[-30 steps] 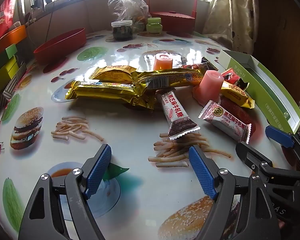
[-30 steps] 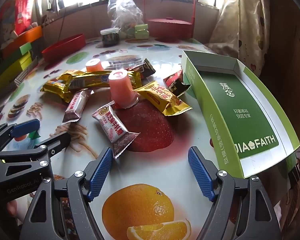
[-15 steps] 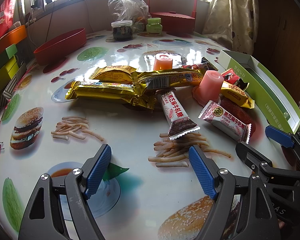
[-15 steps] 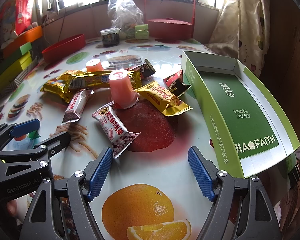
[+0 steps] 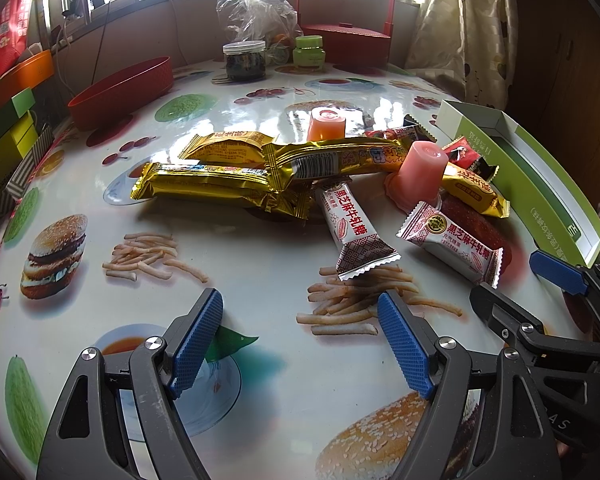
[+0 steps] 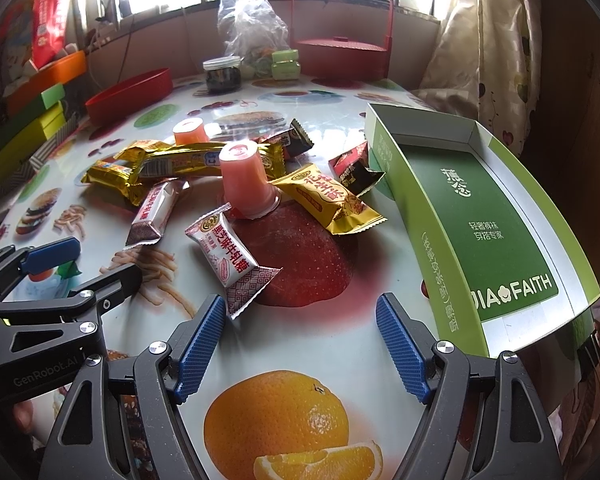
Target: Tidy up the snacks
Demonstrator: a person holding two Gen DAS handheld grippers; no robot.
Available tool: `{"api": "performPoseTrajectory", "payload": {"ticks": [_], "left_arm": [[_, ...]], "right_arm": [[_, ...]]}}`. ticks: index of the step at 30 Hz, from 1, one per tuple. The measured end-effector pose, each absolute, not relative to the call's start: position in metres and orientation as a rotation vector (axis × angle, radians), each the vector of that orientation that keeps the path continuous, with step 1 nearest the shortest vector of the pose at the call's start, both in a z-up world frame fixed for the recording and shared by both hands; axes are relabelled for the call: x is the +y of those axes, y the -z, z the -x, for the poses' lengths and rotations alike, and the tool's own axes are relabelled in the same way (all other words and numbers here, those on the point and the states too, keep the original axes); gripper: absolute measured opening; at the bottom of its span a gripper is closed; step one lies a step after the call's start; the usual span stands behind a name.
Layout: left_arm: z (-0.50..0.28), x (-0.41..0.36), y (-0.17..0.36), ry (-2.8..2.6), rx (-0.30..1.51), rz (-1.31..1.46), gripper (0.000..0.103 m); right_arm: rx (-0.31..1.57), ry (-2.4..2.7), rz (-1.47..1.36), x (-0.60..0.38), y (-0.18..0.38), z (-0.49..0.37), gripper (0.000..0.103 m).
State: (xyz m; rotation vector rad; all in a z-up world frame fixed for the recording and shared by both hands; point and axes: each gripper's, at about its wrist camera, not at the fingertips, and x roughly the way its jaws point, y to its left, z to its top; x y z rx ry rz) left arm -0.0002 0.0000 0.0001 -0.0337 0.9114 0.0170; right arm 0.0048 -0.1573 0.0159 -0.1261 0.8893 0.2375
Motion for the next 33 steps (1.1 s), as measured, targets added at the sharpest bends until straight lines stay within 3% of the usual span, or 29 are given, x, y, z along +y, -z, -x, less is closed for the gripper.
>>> {"api": "performPoseTrajectory", "payload": {"ticks": [33], "left_arm": [[-0.036,0.017,-0.022,0.132,0.919,0.196,0.08]], "right_arm": [[0.853,-0.393,0.17,-0.13,-0.015,-0.028,0.077]]}}
